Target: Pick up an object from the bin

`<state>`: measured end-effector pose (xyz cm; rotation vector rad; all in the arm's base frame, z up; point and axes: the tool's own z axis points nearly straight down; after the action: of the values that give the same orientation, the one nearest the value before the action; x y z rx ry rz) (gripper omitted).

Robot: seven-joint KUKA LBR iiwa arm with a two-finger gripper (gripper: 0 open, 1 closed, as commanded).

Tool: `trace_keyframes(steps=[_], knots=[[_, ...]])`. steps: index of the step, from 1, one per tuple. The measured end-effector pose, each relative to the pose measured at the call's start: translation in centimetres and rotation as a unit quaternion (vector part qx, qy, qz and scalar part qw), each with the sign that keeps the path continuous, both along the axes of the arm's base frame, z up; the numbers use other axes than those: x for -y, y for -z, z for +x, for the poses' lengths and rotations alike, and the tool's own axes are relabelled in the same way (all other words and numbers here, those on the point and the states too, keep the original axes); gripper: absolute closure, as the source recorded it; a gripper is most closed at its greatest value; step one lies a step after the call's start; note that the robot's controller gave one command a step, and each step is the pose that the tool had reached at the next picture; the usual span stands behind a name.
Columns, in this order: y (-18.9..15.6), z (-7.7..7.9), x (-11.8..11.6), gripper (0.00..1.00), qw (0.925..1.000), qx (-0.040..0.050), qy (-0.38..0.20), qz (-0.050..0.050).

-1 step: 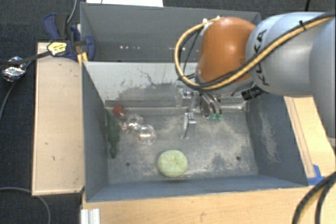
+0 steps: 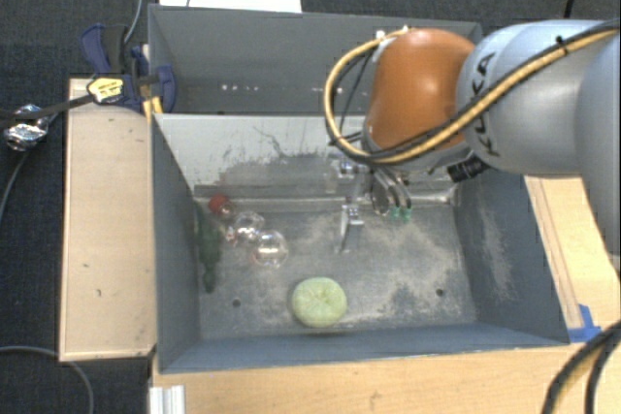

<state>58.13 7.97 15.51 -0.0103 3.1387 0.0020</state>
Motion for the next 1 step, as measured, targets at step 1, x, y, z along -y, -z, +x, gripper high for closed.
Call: trace_keyframes(steps=[1], knots=[[3.25,-4.34,-2.72,0.0,0.9998,0.0015,-0.02,0.0]])
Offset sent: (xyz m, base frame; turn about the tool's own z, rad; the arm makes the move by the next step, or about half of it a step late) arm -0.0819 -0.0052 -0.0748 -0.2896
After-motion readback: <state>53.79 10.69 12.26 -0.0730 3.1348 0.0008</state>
